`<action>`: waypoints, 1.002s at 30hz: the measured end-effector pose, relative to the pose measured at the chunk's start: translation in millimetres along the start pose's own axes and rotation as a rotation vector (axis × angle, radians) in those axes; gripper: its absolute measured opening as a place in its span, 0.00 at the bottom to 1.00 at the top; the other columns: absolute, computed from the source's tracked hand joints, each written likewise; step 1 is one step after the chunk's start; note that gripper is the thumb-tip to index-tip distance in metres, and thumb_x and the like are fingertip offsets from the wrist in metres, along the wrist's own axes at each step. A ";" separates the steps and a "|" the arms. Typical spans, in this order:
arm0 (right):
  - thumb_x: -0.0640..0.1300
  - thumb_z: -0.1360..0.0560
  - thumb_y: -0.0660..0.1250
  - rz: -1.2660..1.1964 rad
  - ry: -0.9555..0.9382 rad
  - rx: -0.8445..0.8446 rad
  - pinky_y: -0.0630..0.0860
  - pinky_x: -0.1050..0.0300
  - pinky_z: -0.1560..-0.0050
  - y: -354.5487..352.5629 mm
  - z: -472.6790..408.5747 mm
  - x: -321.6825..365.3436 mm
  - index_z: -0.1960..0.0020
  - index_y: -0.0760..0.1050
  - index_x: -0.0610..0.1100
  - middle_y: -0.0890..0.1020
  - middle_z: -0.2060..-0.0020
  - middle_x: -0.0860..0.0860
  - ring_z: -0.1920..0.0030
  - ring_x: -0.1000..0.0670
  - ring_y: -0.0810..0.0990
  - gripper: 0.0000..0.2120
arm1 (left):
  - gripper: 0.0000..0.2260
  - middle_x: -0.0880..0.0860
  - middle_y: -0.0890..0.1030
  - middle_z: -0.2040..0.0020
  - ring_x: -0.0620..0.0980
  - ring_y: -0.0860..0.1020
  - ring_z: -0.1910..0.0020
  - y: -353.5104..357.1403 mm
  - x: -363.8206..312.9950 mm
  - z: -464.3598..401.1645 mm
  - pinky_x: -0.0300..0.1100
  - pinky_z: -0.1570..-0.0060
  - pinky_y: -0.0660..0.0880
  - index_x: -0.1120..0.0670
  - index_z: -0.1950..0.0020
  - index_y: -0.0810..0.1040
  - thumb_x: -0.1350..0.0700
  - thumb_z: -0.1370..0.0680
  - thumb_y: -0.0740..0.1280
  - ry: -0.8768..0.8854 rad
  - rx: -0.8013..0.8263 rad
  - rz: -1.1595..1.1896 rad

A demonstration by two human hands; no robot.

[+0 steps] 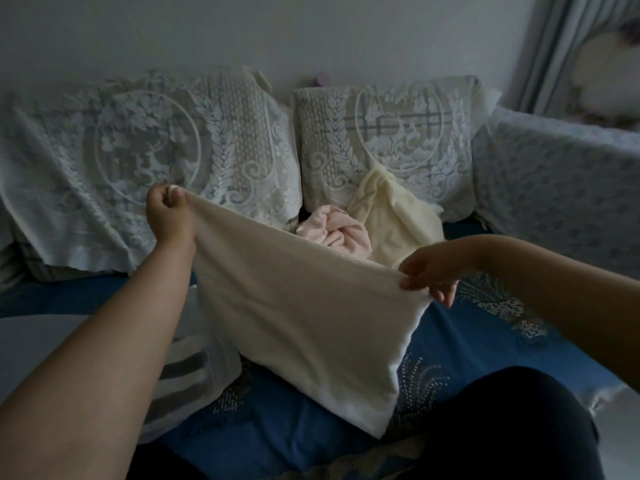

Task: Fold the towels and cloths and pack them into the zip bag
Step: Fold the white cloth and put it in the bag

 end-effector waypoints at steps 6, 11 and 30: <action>0.64 0.26 0.61 0.612 -0.020 -0.360 0.75 0.57 0.50 -35.5 6.9 12.1 0.44 0.77 0.50 0.82 0.49 0.56 0.50 0.52 0.80 0.21 | 0.12 0.57 0.79 0.42 0.59 0.75 0.42 -2.7 44.3 -27.7 0.49 0.40 0.72 0.54 0.44 0.78 0.50 0.22 0.62 -0.120 0.049 -0.252; 0.45 0.21 0.58 1.129 0.140 -0.716 0.71 0.52 0.45 -78.1 -2.7 17.3 0.38 0.74 0.51 0.76 0.42 0.50 0.41 0.47 0.74 0.13 | 0.09 0.57 0.79 0.46 0.55 0.78 0.50 18.6 60.0 -41.9 0.49 0.44 0.77 0.54 0.45 0.78 0.54 0.22 0.62 -0.280 0.156 -0.117; 0.44 0.28 0.70 0.292 0.364 0.188 0.71 0.64 0.70 46.4 5.4 -132.3 0.54 0.80 0.51 0.78 0.63 0.50 0.69 0.54 0.72 0.04 | 0.08 0.59 0.76 0.56 0.50 0.76 0.61 -14.5 115.3 153.9 0.43 0.62 0.79 0.57 0.44 0.77 0.60 0.20 0.60 -0.393 1.454 -0.897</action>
Point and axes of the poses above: each hand's wrist, its own z-axis away from the middle knuckle, its own y-axis out of the palm, x = y × z, the point moved 9 cm from there along -z, towards the middle knuckle
